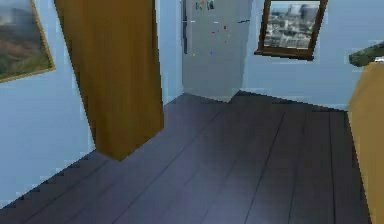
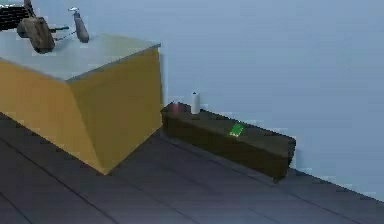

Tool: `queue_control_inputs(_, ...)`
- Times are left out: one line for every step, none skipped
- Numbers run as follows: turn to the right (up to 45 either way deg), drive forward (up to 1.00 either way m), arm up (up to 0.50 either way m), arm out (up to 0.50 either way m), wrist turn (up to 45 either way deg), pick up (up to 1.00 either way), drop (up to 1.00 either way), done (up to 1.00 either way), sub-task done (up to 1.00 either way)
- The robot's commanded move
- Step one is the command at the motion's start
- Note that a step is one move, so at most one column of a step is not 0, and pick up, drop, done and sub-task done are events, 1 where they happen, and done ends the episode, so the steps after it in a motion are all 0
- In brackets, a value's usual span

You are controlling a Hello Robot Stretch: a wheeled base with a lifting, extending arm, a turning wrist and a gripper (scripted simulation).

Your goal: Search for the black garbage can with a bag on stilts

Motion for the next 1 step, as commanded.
queue_control_inputs(45.0,0.00,0.00,0.00,0.0,0.00,0.00,0.00,0.00)
